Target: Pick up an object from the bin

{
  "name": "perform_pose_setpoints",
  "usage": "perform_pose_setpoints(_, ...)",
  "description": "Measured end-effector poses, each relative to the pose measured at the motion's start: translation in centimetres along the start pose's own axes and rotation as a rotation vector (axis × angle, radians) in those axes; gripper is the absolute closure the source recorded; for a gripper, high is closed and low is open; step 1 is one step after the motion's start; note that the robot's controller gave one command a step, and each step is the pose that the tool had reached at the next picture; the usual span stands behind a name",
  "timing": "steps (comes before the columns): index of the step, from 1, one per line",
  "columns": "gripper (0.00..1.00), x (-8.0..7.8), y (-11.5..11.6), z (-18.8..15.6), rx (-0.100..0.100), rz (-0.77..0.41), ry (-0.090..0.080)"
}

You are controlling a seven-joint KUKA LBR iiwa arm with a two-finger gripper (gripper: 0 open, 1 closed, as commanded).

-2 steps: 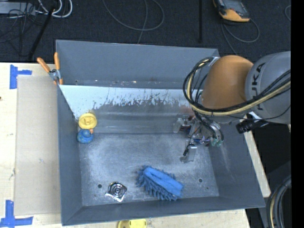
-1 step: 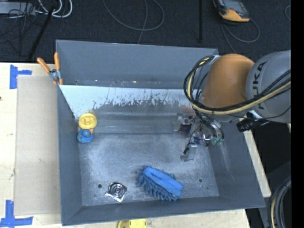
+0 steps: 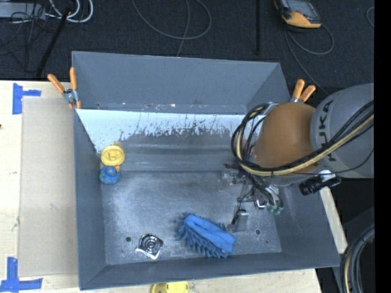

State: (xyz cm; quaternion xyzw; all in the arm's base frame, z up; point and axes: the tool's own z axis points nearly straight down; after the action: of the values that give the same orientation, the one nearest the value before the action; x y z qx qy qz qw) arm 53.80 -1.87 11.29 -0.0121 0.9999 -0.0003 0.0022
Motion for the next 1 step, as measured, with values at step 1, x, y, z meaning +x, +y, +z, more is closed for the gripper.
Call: perform_pose_setpoints(1,0.0,2.32,1.75,2.35,-0.001,-0.009,0.013)
